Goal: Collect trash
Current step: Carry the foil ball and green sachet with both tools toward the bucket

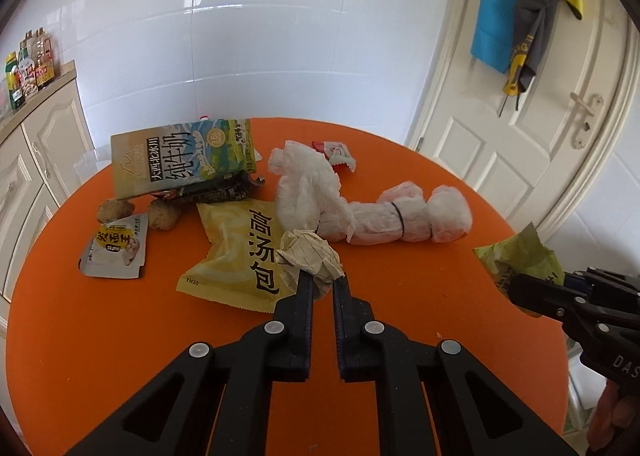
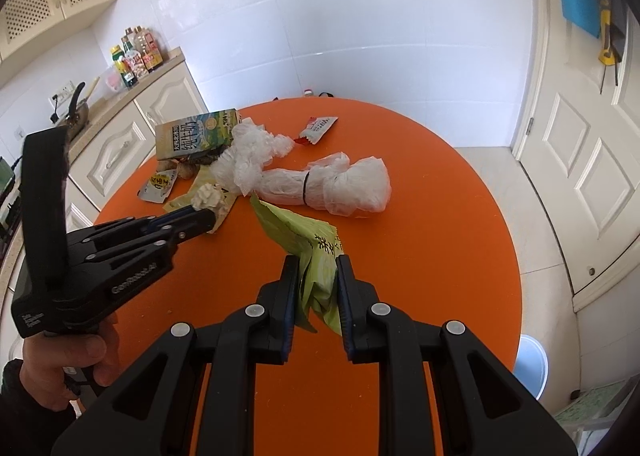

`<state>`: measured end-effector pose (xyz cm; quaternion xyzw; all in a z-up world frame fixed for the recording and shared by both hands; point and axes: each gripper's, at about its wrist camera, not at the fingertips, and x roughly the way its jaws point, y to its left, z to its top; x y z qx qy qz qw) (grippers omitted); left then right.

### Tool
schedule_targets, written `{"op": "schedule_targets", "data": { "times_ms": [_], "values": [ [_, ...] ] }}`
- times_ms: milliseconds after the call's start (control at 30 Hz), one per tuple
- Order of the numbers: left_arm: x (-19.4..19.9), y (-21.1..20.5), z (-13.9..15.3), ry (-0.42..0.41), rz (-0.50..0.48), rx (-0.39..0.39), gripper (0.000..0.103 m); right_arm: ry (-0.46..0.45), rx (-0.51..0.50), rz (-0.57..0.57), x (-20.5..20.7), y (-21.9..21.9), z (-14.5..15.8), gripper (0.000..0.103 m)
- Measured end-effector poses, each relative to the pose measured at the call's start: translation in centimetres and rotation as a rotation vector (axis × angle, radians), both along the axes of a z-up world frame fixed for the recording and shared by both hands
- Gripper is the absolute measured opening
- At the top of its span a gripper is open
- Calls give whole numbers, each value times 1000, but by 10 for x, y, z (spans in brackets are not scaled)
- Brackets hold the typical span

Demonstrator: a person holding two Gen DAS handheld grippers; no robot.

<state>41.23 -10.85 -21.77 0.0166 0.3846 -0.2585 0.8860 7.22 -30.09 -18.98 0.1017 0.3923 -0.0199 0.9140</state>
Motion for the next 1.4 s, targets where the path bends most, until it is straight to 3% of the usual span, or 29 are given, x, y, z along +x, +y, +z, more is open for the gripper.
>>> {"op": "schedule_targets", "data": {
  "times_ms": [400,767,967,1133,1300,1400],
  "values": [
    [-51,6,51,-94,-45,-61,5,-87,-7,-33,-33,-10,32,18],
    [-106,-67,100,-162,-238,-114,5,-193,-29,-204,-105,-76,77,18],
    [-123,-142,97,-127,-388,-120,5,-211,-57,-373,-165,-141,88,18],
    [-139,-216,81,-62,-522,-99,5,-189,-53,-522,-214,-203,79,18],
    [-143,-283,51,41,-621,-70,6,-126,-12,-630,-248,-261,46,18],
    [-133,-319,26,109,-655,-4,6,-70,50,-663,-252,-292,10,18]
  ]
}}
